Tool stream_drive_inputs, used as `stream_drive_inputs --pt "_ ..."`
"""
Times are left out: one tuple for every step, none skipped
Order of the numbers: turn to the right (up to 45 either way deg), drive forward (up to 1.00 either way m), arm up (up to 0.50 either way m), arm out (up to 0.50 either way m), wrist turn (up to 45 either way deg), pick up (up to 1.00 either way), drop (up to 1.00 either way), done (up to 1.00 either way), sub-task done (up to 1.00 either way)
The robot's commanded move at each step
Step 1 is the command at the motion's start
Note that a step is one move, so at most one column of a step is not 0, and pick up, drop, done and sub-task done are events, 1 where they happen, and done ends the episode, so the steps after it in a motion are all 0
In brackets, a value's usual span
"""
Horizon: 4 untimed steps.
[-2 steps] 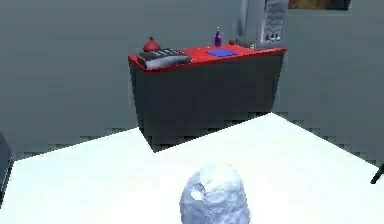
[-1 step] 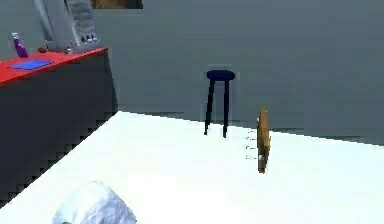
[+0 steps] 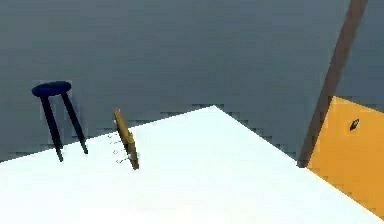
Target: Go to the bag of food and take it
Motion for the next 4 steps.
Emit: stream_drive_inputs --pt "27.0 0.0 0.0 0.0 0.0 0.0 0.0 0.0 0.0" --pt "0.0 0.75 0.0 0.0 0.0 0.0 0.0 0.0 0.0" --pt "36.0 0.0 0.0 0.0 0.0 0.0 0.0 0.0 0.0" --pt "0.0 0.05 0.0 0.0 0.0 0.0 0.0 0.0 0.0"
